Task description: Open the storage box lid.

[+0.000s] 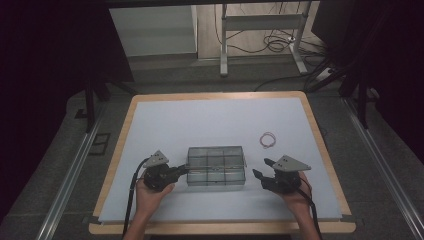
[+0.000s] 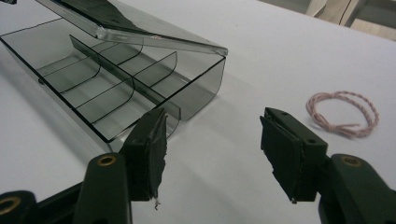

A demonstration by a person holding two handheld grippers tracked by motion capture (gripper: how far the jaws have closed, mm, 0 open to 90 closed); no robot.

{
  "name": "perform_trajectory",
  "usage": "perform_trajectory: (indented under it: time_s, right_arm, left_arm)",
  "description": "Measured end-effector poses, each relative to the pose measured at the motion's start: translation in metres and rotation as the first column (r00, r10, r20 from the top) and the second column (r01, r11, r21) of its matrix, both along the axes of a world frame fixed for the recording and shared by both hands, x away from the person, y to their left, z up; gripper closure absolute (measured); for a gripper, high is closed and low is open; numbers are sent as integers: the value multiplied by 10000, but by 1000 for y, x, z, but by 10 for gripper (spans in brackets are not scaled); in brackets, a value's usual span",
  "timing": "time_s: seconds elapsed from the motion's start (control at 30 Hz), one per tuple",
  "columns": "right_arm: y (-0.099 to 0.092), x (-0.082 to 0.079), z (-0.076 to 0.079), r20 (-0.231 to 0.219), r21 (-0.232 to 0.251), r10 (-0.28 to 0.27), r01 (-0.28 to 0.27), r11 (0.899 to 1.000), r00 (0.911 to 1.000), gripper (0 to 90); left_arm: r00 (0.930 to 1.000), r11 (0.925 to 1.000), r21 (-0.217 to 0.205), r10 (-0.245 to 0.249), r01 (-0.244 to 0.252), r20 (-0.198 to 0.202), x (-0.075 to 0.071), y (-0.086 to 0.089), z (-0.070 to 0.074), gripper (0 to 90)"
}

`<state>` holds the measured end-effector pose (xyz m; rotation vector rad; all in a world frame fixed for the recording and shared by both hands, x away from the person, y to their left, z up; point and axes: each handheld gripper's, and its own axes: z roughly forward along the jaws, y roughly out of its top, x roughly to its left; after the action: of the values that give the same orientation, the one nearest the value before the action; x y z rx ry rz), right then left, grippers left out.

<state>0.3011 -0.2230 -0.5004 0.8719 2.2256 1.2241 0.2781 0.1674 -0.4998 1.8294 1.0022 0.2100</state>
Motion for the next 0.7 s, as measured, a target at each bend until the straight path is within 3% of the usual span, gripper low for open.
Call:
perform_trajectory:
  time_s: [0.43,0.7]
  right_arm:
    - [15,15,6,186,-592,873,-860,9945,9960,435]
    - [25,20,15,549,-820,1185,-1138,9901,9914,438]
  left_arm:
    - [10000,10000,-64,-67,67,-65,2,-1,-1,900]
    - [9999,9999,-61,-105,104,-72,2,-3,-1,900]
